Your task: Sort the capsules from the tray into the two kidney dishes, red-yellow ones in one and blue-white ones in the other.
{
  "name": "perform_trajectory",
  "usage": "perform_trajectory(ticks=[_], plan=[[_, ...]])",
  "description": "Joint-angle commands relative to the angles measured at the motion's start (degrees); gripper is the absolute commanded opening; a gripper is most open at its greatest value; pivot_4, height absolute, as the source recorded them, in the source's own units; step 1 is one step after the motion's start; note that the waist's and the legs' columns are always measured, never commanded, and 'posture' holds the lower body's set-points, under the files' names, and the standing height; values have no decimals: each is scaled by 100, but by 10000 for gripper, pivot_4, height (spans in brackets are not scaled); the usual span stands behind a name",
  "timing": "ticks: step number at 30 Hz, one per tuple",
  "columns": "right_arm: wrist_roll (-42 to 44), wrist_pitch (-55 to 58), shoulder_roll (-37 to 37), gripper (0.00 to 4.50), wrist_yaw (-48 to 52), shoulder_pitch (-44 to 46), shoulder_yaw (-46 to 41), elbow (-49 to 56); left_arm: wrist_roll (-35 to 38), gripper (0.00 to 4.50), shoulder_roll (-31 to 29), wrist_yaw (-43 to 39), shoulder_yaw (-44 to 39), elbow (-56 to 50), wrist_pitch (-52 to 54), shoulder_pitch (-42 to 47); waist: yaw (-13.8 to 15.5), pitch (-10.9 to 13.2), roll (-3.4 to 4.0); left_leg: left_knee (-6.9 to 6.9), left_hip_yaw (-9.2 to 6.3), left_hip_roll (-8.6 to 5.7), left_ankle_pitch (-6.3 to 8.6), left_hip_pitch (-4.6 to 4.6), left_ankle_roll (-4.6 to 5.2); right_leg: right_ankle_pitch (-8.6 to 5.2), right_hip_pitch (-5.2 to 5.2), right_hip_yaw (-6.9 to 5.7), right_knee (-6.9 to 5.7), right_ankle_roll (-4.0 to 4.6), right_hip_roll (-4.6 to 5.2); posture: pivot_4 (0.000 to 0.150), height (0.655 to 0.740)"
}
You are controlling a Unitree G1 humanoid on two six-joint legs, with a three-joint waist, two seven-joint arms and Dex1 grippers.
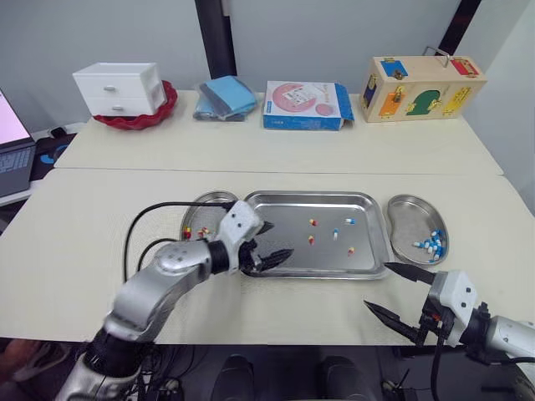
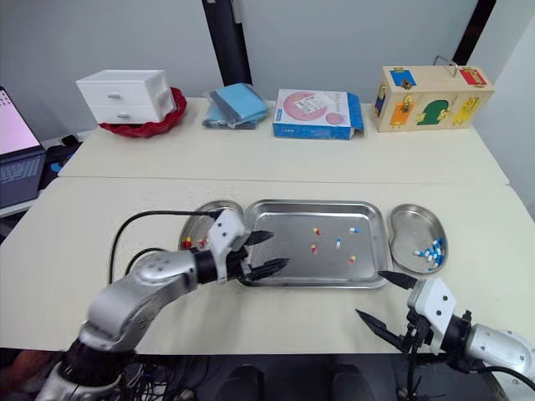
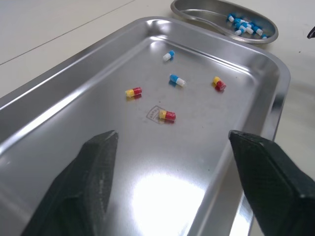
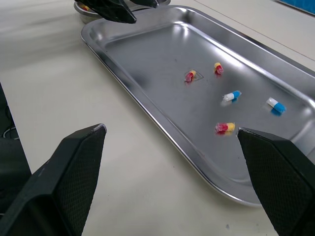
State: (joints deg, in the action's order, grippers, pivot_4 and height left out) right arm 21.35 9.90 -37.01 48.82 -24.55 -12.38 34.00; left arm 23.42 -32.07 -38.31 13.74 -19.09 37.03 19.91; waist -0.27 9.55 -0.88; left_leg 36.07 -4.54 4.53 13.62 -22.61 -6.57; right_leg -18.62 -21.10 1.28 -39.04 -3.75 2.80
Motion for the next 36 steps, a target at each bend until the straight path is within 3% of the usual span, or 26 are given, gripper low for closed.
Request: perform_trajectory(ticks=[1, 11, 24, 27, 34, 36], plan=[[-39, -128, 54, 45000, -149, -41, -115, 171, -348, 32572, 275, -213, 315, 506, -438, 340, -6, 0, 0, 0, 0, 0, 0, 0, 0, 0, 0, 0, 0, 0, 0, 1500, 7078], [-133, 159, 92, 45000, -538, -70, 87, 534, -1079, 32572, 1096, -918, 927, 2305, -1257, 1291, 2, -2, 3, 2, -1, 0, -1, -3, 0, 0, 0, 0, 0, -1, -2, 1500, 7078], [-103, 324, 90, 45000, -680, -277, -22, 764, -1695, 32572, 1665, -1173, 988, 3495, -1689, 1639, 5, -2, 3, 3, -2, 0, -1, -2, 0, 1, 1, -1, 0, -2, -2, 1500, 7078], [-112, 288, 97, 45000, -674, -352, -42, 765, -1807, 26709, 1717, -1190, 1012, 3592, -1648, 1665, 3, -3, 5, 3, -1, 0, -1, -2, 0, 1, 2, -1, 0, -2, -2, 1500, 7078], [-141, 214, 117, 45000, -670, -482, -85, 750, -1954, 3983, 1742, -1258, 1016, 3592, -1619, 1565, 4, -4, 6, 4, -1, 0, -2, 0, -1, 1, 4, -1, -1, -3, -2, 1500, 7078], [-147, 199, 121, 45000, -665, -506, -94, 743, -1964, 2430, 1743, -1286, 1002, 3571, -1650, 1543, 4, -4, 7, 4, -1, 0, -2, 1, -1, 1, 5, 0, -1, -3, -2, 1500, 7078]])
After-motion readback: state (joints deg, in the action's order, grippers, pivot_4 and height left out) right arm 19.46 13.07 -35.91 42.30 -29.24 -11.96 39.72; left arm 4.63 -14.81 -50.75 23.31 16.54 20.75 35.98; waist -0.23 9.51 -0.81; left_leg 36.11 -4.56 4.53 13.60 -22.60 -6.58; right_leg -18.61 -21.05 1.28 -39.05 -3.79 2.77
